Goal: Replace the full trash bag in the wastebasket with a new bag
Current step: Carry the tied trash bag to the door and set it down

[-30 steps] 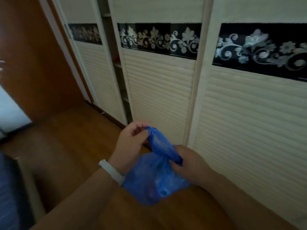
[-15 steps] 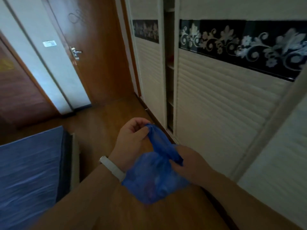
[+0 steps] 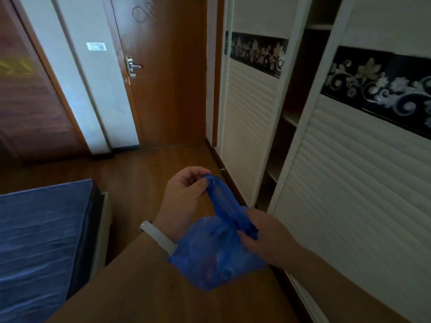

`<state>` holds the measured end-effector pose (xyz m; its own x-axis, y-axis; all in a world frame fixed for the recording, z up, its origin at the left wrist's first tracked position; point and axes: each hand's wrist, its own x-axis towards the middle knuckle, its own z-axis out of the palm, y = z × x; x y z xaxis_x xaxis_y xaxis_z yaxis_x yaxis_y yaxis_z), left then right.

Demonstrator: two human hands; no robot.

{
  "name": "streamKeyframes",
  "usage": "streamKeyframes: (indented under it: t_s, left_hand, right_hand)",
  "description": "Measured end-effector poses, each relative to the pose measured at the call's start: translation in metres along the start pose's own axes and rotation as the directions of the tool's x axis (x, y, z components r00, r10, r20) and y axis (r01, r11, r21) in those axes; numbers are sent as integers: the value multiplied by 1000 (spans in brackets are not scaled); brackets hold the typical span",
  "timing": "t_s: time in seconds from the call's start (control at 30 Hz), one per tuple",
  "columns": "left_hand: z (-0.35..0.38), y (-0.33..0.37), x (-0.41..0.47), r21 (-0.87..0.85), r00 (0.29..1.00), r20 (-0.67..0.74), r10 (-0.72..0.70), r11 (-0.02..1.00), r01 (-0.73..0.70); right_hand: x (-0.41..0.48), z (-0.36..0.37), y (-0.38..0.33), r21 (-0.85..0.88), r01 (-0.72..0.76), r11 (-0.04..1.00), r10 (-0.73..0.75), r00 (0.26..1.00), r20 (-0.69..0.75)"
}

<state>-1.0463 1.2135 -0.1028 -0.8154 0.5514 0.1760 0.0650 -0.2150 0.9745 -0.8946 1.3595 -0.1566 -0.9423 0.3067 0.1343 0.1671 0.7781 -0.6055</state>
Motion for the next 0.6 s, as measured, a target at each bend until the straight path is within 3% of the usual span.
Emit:
streamKeyframes:
  t_s: [0.27,0.6]
  left_hand:
    - [-78,-7,105,19,998,-65,2,1000,-1]
    - [-130,-50,260,49,977,-210,-37,998,48]
  right_hand:
    - [142,40,-13,-2,109,994,-108,992,70]
    - [336,79,30,42,196,980,-200,963,180]
